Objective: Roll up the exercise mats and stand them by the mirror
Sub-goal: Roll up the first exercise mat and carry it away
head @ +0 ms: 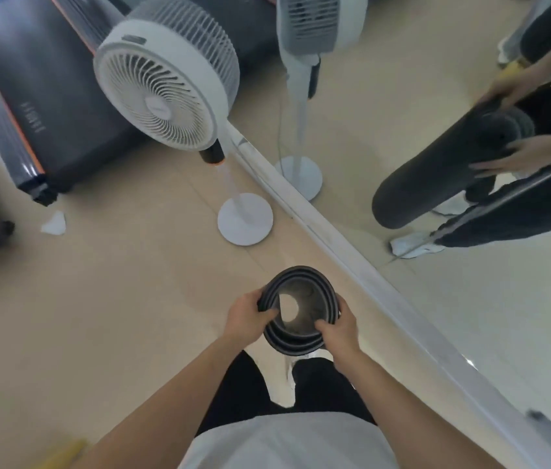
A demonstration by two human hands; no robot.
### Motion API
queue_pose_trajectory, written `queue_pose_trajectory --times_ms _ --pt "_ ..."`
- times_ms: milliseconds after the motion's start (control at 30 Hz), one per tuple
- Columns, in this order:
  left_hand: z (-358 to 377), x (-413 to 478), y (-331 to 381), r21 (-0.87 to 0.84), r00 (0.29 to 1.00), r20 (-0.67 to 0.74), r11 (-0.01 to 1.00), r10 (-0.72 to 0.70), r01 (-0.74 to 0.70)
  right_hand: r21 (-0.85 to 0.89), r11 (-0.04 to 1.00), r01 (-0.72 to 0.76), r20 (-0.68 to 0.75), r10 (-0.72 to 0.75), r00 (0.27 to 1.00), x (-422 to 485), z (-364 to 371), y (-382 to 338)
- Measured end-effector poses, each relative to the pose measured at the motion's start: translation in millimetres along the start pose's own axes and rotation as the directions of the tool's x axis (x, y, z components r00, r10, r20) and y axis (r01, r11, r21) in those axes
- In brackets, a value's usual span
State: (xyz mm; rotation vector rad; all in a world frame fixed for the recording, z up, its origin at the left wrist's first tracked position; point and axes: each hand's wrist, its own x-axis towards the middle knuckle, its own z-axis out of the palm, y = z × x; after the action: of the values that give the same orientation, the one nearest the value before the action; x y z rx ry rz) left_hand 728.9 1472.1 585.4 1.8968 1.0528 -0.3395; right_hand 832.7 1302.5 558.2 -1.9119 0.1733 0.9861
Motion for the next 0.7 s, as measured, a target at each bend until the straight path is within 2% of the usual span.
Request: queue_pose_trajectory --times_ms 167,300,433,700 --pt "-33 88 18 0.014 0.999 0.024 0.999 0.033 -0.034 0.167 0.982 -0.087 -0.111 0.106 0.988 64 39 -30" --pt "-54 170 24 -0.003 0.994 0.070 0.996 0.087 -0.087 0.332 0.933 -0.139 -0.214 0.218 0.952 121 71 -47" --pt "-71 237 27 -0.100 0.986 0.119 0.990 0.115 -0.103 0.443 0.888 -0.121 -0.306 0.277 0.911 173 103 -70" --pt "-85 364 26 -0.091 0.966 0.161 0.978 0.201 -0.188 0.580 0.813 -0.062 -0.413 0.358 0.837 270 161 -96"
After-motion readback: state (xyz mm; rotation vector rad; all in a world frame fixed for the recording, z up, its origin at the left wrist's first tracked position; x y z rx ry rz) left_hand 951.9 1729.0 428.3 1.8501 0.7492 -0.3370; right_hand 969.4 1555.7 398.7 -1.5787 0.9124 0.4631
